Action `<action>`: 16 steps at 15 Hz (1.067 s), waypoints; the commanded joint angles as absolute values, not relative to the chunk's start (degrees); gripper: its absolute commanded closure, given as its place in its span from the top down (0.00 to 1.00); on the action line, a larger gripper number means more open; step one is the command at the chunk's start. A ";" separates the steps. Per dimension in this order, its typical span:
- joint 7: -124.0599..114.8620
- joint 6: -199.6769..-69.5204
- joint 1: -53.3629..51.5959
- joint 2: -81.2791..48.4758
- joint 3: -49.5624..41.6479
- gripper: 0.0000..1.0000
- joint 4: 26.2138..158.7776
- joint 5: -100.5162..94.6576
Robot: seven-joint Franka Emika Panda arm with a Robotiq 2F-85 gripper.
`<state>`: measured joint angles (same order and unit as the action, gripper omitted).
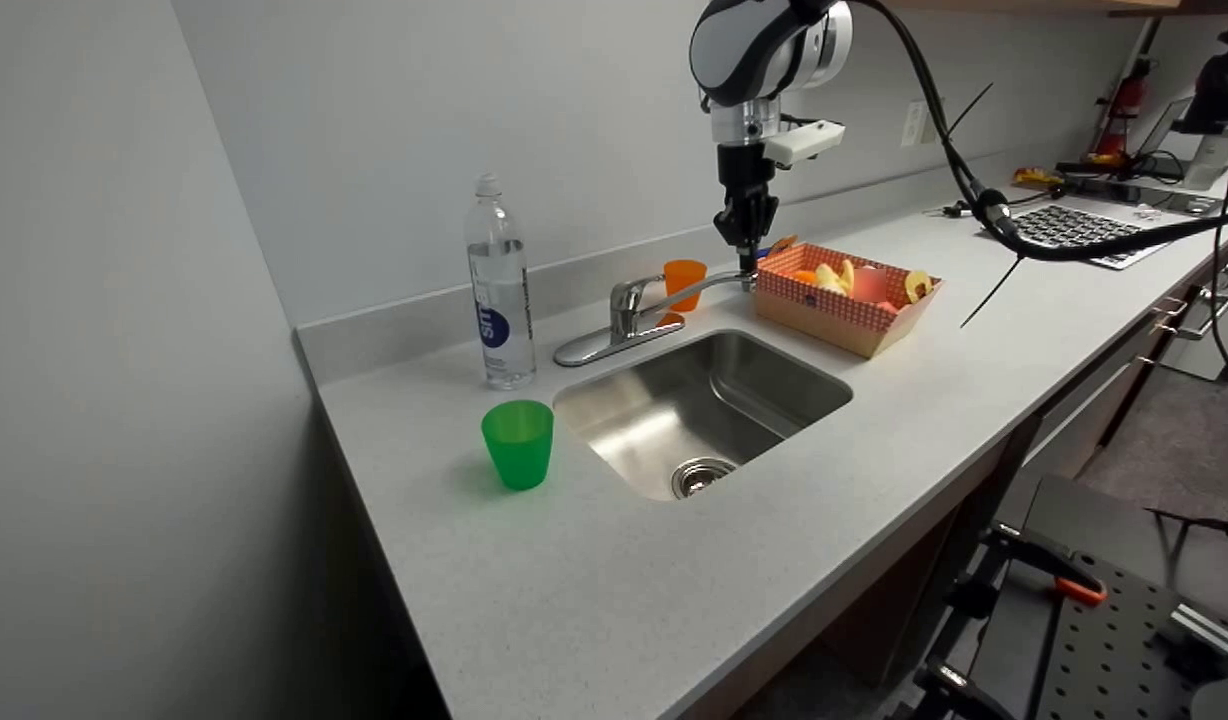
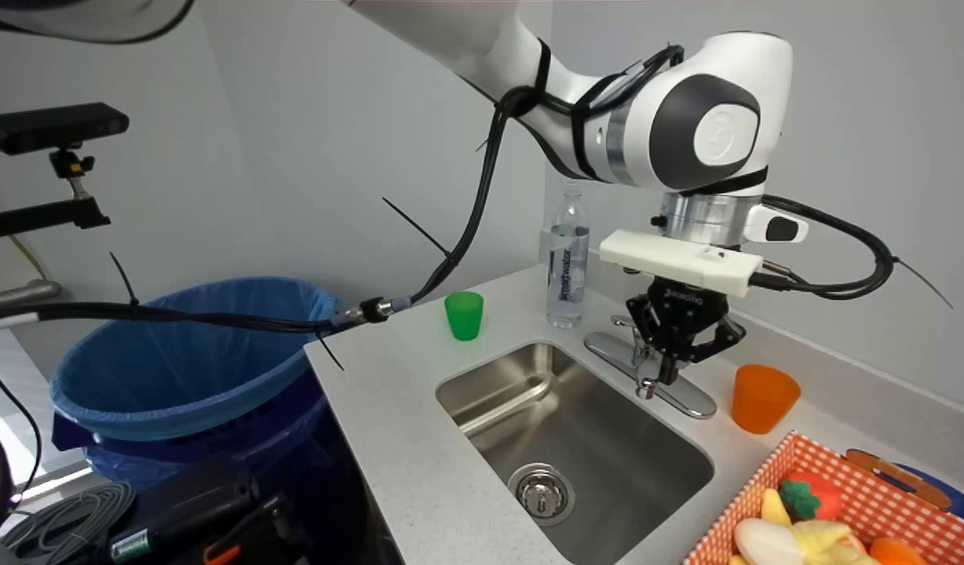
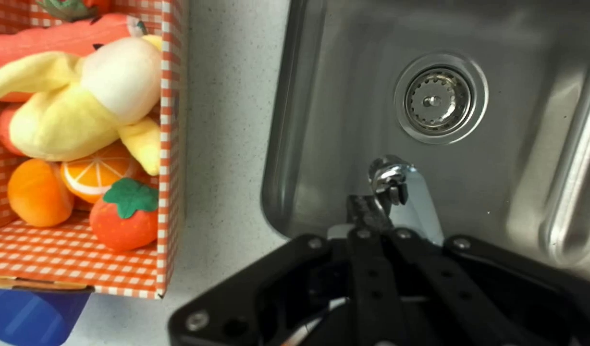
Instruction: Turn the faucet to the left
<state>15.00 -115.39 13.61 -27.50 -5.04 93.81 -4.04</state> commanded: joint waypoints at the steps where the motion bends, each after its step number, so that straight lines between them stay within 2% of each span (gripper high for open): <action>1: 17.36 -111.86 13.27 -23.78 -3.88 0.00 97.39 -1.79; 6: 18.03 -109.27 12.50 -21.54 -2.38 0.00 98.78 0.91; 16: 14.23 -115.61 13.20 -26.78 -6.11 0.00 92.62 -0.80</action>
